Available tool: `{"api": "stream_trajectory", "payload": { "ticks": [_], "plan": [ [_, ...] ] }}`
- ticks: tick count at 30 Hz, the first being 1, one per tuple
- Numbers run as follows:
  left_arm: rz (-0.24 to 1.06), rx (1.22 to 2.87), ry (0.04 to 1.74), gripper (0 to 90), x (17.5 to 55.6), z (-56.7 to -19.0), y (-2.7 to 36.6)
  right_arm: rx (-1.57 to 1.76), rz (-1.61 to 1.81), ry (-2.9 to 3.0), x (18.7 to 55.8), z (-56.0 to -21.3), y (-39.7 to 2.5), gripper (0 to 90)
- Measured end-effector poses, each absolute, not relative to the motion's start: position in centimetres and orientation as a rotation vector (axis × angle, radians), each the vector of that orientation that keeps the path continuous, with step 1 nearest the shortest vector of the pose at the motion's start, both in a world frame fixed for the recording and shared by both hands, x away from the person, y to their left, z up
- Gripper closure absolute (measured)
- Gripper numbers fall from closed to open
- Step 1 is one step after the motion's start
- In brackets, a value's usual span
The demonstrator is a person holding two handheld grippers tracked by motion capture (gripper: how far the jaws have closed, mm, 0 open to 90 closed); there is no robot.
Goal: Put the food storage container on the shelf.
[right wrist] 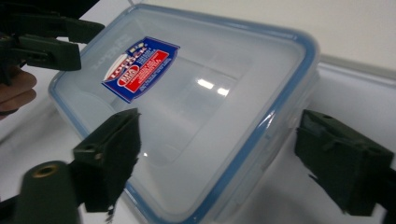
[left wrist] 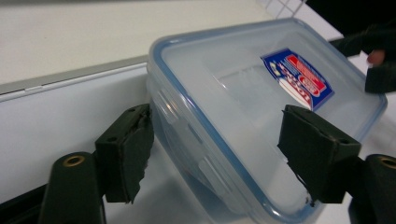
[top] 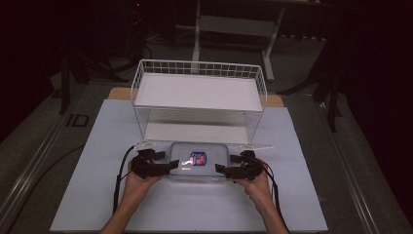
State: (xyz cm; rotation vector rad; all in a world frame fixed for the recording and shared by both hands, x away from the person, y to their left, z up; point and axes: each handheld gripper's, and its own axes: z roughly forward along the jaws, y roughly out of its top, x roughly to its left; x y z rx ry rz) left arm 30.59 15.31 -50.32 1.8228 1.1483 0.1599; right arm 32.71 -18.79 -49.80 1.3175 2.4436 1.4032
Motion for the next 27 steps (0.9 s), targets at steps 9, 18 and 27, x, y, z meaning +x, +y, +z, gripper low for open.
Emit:
{"api": "stream_trajectory", "payload": {
  "ticks": [9, 18, 27],
  "plan": [
    [0.005, 1.773, 1.173, 19.2, 31.3, -51.3, 15.4, 1.414, 1.464, 2.495, 33.6, -50.8, -18.8, 11.2],
    [-0.137, 1.726, 1.185, 17.5, 32.0, -52.2, 15.8, 1.493, 1.521, 2.519, 34.1, -51.4, -18.9, 10.5],
    [-0.218, 1.675, 1.204, 22.4, 32.1, -52.6, 16.1, 1.514, 1.497, 2.543, 33.8, -51.1, -19.1, 14.5]
  ]
}}
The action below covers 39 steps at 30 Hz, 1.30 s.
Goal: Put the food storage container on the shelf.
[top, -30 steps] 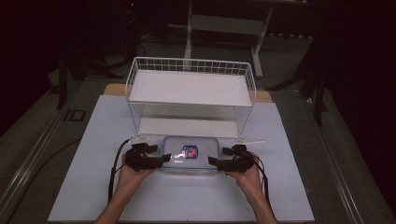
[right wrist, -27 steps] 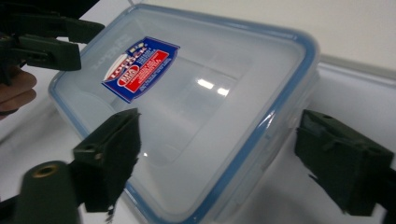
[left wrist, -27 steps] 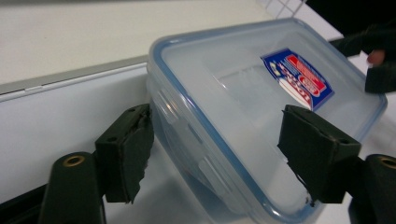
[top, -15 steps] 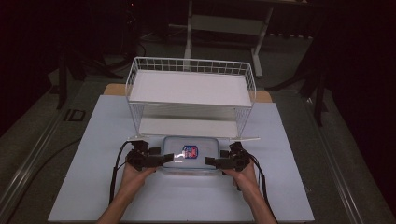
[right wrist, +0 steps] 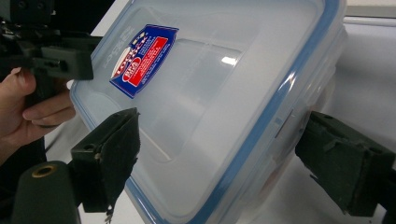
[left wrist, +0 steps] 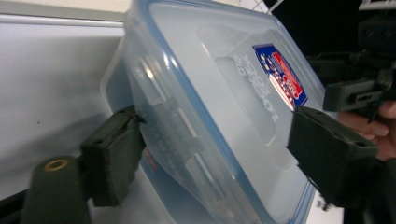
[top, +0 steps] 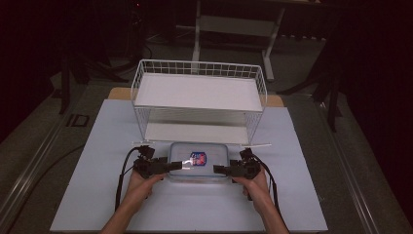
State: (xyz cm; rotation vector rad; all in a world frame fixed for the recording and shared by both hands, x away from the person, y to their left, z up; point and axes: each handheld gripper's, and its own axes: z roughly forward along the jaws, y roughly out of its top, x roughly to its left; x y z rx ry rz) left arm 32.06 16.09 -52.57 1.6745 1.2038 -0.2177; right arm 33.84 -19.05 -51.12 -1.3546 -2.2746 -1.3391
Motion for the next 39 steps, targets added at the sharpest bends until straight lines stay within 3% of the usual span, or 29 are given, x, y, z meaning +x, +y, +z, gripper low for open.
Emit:
{"api": "stream_trajectory", "payload": {
  "ticks": [4, 9, 19, 25, 39],
  "plan": [
    [-0.225, 1.662, 1.208, 26.8, 31.9, -52.4, 16.4, -1.358, -1.323, -2.263, 33.7, -51.0, -19.2, 17.4],
    [-0.200, 1.669, 1.188, 34.7, 31.2, -51.8, 16.8, -1.380, -1.337, -2.214, 33.4, -50.5, -20.0, 30.5],
    [-0.170, 1.701, 1.140, 44.6, 29.4, -50.8, 17.2, -1.352, -1.396, -2.179, 32.0, -49.9, -21.2, 45.8],
    [-0.157, 1.711, 1.129, 48.5, 28.4, -50.5, 17.4, -1.322, -1.420, -2.176, 31.5, -49.8, -21.4, 48.4],
    [-0.133, 1.709, 1.126, 47.6, 28.0, -50.5, 17.2, -1.275, -1.434, -2.194, 31.1, -49.9, -21.8, 51.3]
  ]
}}
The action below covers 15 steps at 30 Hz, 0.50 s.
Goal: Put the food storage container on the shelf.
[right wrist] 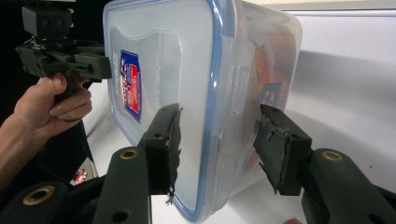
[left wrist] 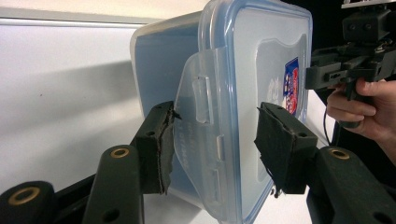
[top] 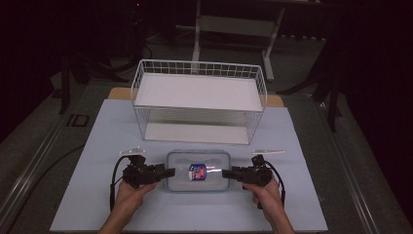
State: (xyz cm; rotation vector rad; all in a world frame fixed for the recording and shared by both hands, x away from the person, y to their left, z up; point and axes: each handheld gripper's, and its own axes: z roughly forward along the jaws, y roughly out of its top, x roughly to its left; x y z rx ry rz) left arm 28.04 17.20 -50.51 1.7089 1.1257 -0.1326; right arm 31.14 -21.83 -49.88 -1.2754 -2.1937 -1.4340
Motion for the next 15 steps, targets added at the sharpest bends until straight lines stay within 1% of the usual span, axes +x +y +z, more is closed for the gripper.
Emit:
{"api": "stream_trajectory", "payload": {
  "ticks": [4, 15],
  "plan": [
    [-0.119, 1.691, 1.146, 47.5, 27.88, -50.54, 17.08, -1.305, -1.449, -2.191, 30.91, -49.93, -21.71, 51.0],
    [-0.104, 1.705, 1.149, 47.8, 27.73, -50.17, 17.09, -1.324, -1.466, -2.178, 30.70, -49.70, -21.64, 51.7]
  ]
}}
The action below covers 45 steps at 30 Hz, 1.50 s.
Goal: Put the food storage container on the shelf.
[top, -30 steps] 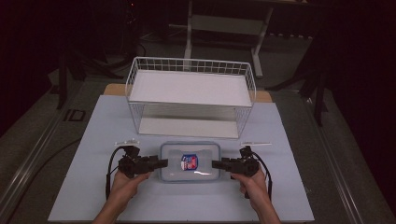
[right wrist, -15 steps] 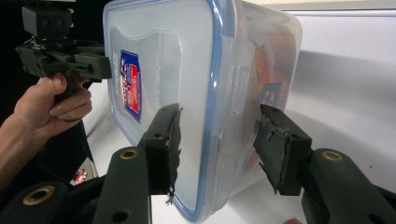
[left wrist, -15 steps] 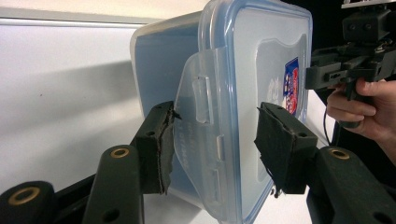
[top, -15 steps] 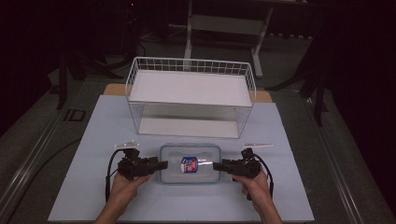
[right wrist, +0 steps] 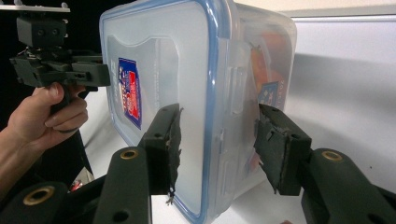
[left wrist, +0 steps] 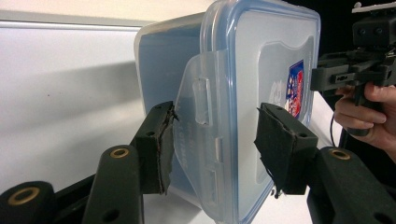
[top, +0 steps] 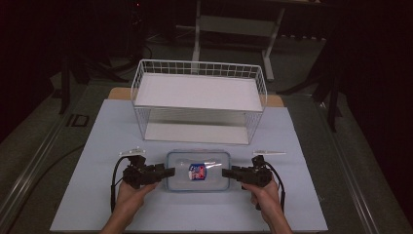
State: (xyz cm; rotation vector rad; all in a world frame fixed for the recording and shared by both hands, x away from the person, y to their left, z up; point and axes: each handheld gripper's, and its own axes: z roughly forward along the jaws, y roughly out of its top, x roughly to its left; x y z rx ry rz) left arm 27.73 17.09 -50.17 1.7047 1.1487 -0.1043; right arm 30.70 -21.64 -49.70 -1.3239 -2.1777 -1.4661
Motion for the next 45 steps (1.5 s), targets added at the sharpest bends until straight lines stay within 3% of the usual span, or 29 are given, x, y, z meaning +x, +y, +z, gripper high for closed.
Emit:
{"api": "stream_trajectory", "payload": {
  "ticks": [45],
  "plan": [
    [0.036, 1.652, 1.038, 48.3, 26.8, -44.4, 17.9, -1.266, -1.701, -2.227, 29.0, -44.4, -20.9, 51.8]
  ]
}}
